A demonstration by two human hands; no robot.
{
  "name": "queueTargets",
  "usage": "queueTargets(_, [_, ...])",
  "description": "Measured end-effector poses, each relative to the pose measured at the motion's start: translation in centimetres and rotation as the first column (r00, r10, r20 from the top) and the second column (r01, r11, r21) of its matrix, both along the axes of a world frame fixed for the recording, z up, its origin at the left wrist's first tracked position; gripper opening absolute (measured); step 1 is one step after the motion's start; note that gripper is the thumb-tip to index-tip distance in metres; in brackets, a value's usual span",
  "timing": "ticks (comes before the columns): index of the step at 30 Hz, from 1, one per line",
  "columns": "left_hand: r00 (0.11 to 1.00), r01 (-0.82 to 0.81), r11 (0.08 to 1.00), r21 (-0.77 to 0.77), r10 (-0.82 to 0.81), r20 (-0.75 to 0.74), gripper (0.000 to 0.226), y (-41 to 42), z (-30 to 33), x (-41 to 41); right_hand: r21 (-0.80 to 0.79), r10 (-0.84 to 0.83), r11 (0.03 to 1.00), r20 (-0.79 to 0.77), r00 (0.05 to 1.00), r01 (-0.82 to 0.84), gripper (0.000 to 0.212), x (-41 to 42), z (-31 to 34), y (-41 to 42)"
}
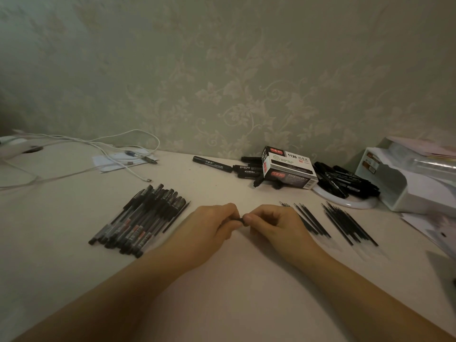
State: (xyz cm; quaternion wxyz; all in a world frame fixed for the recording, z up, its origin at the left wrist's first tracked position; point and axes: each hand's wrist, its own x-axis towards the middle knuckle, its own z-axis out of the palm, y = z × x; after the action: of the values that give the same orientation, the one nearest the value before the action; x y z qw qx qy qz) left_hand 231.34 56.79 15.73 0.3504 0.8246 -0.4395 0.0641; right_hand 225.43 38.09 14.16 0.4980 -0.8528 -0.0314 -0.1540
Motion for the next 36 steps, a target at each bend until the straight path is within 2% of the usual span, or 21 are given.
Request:
queueTargets(5, [0.998, -0.024, 0.998, 0.056, 0.027, -0.052, 0.017, -0.22, -0.17, 0.0, 0.054, 0.047, 0.997, 0.013, 0.999, -0.048, 0.005, 0.13, 0.09, -0.22])
queueTargets(12, [0.999, -0.037, 0.999, 0.002, 0.037, -0.009, 0.015, -0.27, -0.29, 0.2, -0.008, -0.023, 1.0, 0.024, 0.999, 0.023, 0.024, 0.19, 0.21, 0.18])
queueTargets(17, [0.999, -0.036, 0.999, 0.005, 0.036, -0.014, 0.017, -0.56, -0.66, 0.36, 0.006, 0.017, 1.0, 0.005, 1.0, -0.017, 0.006, 0.22, 0.27, -0.33])
queueTargets(24, [0.999, -0.038, 0.999, -0.007, 0.037, -0.004, 0.016, -0.63, -0.67, 0.51, 0.07, -0.026, 0.997, 0.012, 1.0, 0.025, 0.027, 0.26, 0.35, -0.08])
queueTargets(28, [0.999, -0.043, 0.999, -0.011, 0.043, -0.013, 0.016, -0.76, -0.7, 0.63, 0.084, 0.019, 0.996, 0.005, 1.0, -0.02, 0.005, 0.37, 0.26, -0.33])
queueTargets(31, [0.999, -0.046, 0.999, -0.021, 0.046, -0.012, 0.017, -0.72, -0.62, 0.63, 0.084, 0.014, 0.996, -0.002, 1.0, -0.014, 0.016, 0.29, 0.53, -0.21])
queueTargets(36, [0.998, -0.055, 0.998, -0.029, 0.055, -0.014, 0.016, -0.78, -0.56, 0.48, 0.112, -0.028, 0.993, -0.007, 1.0, 0.029, 0.013, 0.3, 0.46, -0.15])
